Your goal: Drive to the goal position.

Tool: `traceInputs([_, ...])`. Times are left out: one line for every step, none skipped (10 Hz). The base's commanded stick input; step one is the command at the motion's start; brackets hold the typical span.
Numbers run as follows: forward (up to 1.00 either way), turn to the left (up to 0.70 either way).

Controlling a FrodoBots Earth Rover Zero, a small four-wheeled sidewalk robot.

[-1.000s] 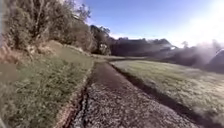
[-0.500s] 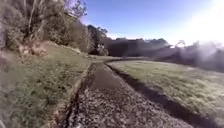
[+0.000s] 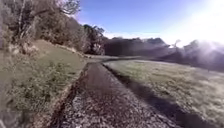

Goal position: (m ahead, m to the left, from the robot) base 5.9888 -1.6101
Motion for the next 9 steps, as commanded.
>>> traceInputs([0.85,0.0])
traceInputs([0.85,0.0])
traceInputs([0.85,0.0])
traceInputs([0.85,0.0])
traceInputs([0.85,0.0])
traceInputs([0.85,0.0])
traceInputs([0.85,0.0])
traceInputs([0.85,0.0])
traceInputs([0.85,0.0])
